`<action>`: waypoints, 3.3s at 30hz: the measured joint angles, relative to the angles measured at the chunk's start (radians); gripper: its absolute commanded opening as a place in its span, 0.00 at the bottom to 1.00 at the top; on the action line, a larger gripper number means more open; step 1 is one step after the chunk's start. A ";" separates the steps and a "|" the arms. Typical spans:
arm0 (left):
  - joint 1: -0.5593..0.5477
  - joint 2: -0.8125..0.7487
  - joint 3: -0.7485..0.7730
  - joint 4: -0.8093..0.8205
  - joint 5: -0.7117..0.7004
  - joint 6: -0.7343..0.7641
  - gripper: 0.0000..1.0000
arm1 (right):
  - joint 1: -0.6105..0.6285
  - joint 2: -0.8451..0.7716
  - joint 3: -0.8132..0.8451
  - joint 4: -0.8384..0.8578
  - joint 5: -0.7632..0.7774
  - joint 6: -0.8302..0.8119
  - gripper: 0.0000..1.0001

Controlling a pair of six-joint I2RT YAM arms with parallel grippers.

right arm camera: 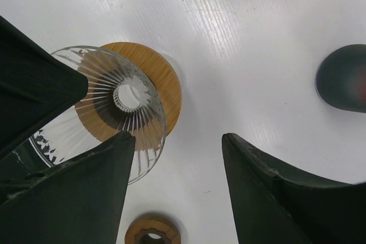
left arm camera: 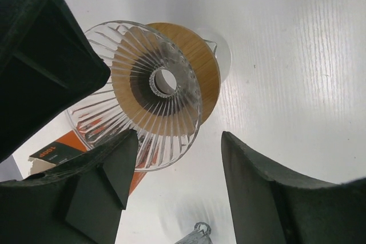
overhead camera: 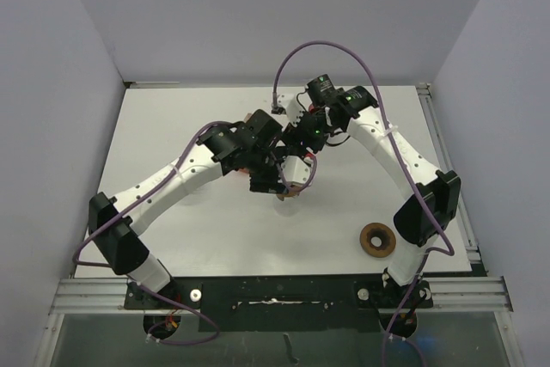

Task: Place the coffee filter in the dripper
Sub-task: Place the coffee dripper in the dripper holder, then pick up the coffee filter from the coffee filter holder.

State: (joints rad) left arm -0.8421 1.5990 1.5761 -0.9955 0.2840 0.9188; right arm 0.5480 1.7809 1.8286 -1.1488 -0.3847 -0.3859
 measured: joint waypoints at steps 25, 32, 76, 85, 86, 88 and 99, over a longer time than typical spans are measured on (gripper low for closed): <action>0.426 -0.171 -0.029 0.273 0.127 -0.400 0.61 | -0.352 -0.225 -0.060 0.089 -0.219 0.007 0.64; 0.465 -0.167 -0.157 0.437 0.016 -0.532 0.53 | -0.523 -0.335 -0.299 0.189 -0.302 0.023 0.64; 0.442 0.327 0.061 0.605 -0.035 -0.673 0.30 | -0.797 -0.444 -0.668 0.401 -0.515 0.019 0.66; 0.442 0.371 0.074 0.605 -0.037 -0.671 0.27 | -0.797 -0.444 -0.668 0.401 -0.515 0.019 0.66; 0.442 0.374 0.074 0.605 -0.037 -0.671 0.27 | -0.797 -0.444 -0.668 0.401 -0.515 0.018 0.66; 0.442 0.380 0.074 0.605 -0.037 -0.671 0.26 | -0.797 -0.444 -0.668 0.401 -0.515 0.018 0.66; 0.428 0.396 0.074 0.605 -0.054 -0.654 0.21 | -0.797 -0.444 -0.668 0.401 -0.515 0.015 0.66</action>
State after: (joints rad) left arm -0.4137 1.9953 1.6505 -0.3904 0.2302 0.2649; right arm -0.2493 1.3365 1.1603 -0.7483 -0.8993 -0.3710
